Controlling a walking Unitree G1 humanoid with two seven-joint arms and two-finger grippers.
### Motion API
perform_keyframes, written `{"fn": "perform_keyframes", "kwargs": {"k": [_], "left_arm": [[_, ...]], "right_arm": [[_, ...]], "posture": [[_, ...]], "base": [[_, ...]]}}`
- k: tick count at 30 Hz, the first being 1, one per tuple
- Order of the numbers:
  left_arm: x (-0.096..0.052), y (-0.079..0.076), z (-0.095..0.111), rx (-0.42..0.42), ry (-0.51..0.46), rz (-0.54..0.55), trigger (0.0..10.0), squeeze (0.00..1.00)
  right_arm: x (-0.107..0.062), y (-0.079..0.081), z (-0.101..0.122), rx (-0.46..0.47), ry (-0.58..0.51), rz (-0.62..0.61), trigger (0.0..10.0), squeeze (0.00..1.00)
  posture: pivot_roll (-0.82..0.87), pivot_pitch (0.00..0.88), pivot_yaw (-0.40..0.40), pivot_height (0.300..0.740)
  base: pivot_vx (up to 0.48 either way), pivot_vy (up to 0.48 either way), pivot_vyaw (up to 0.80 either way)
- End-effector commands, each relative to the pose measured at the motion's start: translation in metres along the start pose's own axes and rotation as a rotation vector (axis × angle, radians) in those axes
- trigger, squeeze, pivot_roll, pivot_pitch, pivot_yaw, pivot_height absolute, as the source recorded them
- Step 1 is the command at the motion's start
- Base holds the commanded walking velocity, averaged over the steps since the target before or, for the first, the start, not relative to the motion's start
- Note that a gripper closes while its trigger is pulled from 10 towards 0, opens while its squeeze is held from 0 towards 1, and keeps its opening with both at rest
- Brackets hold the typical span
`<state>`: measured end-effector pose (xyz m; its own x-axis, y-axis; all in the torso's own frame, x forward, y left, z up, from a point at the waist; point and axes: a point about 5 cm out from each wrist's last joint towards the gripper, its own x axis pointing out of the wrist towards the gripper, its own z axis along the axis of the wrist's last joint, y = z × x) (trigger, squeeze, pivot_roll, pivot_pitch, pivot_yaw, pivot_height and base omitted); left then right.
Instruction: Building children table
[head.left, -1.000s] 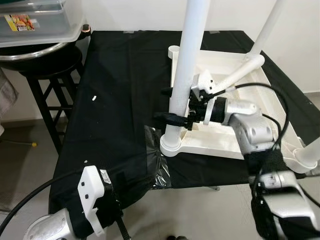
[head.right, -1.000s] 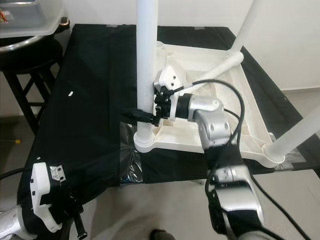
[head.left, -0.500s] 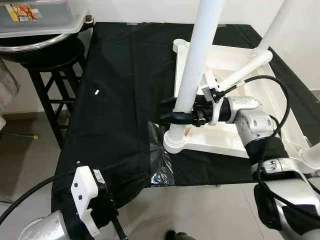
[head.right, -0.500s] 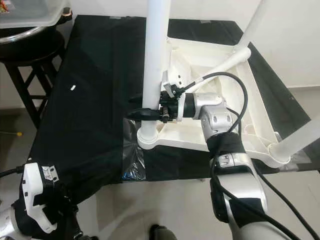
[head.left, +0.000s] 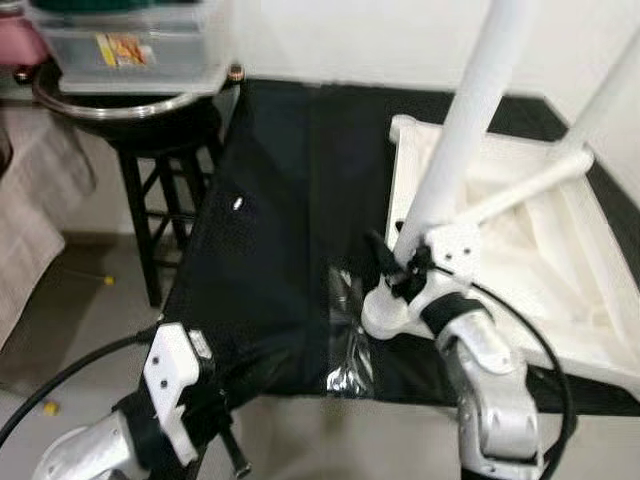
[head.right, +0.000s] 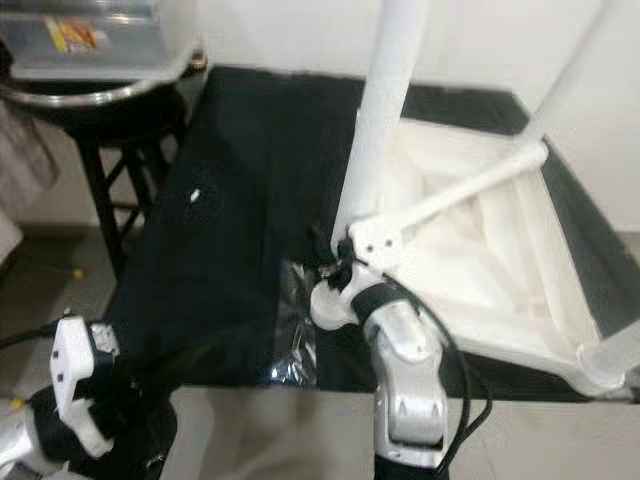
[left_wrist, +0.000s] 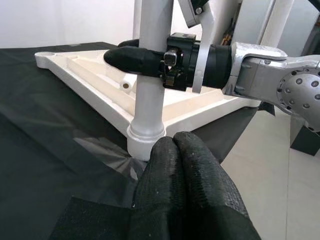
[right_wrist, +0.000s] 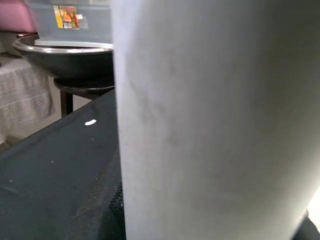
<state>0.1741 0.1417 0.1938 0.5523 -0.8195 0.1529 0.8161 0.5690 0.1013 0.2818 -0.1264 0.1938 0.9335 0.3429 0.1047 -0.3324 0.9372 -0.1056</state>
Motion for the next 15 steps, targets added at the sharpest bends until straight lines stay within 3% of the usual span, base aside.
{"fn": "perform_keyframes", "kwargs": {"k": [1,2,6,8,11,13,15], "left_arm": [[0.003,-0.002,-0.002,-0.006,-0.003,-0.021,10.0,0.00],[0.004,-0.002,-0.001,-0.005,-0.006,-0.022,10.0,0.00],[0.003,-0.001,-0.002,0.000,-0.003,-0.020,10.0,0.00],[0.002,0.000,-0.002,0.004,-0.001,-0.015,10.0,0.00],[0.003,0.001,-0.002,0.007,-0.001,-0.014,10.0,0.00],[0.002,0.001,-0.002,0.008,-0.001,-0.008,10.0,0.00],[0.002,0.001,-0.002,0.008,-0.002,-0.006,10.0,0.00]], "right_arm": [[-0.005,-0.002,-0.039,-0.044,0.211,-0.006,0.0,0.00],[0.002,-0.001,-0.035,-0.053,0.201,0.014,10.0,0.00],[0.007,-0.001,-0.029,-0.060,0.184,0.026,10.0,0.00],[0.016,-0.007,-0.015,-0.077,0.159,0.079,10.0,1.00],[0.026,-0.024,0.000,-0.078,0.116,0.091,10.0,1.00],[0.037,-0.036,0.020,-0.067,0.041,0.245,10.0,1.00],[0.040,-0.038,0.027,-0.067,0.015,0.319,10.0,1.00]], "posture": [[0.03,0.178,-0.065,0.740],[0.03,0.172,-0.073,0.740],[0.04,0.171,-0.074,0.740],[0.04,0.171,-0.070,0.740],[0.04,0.171,-0.073,0.740],[0.04,0.175,-0.077,0.740],[0.04,0.176,-0.077,0.740]], "base": [[0.000,0.000,0.00],[0.000,0.000,0.00],[0.000,0.000,0.00],[0.000,0.000,0.00],[0.000,0.000,0.00],[0.000,0.000,0.00],[0.000,0.000,0.00]]}}
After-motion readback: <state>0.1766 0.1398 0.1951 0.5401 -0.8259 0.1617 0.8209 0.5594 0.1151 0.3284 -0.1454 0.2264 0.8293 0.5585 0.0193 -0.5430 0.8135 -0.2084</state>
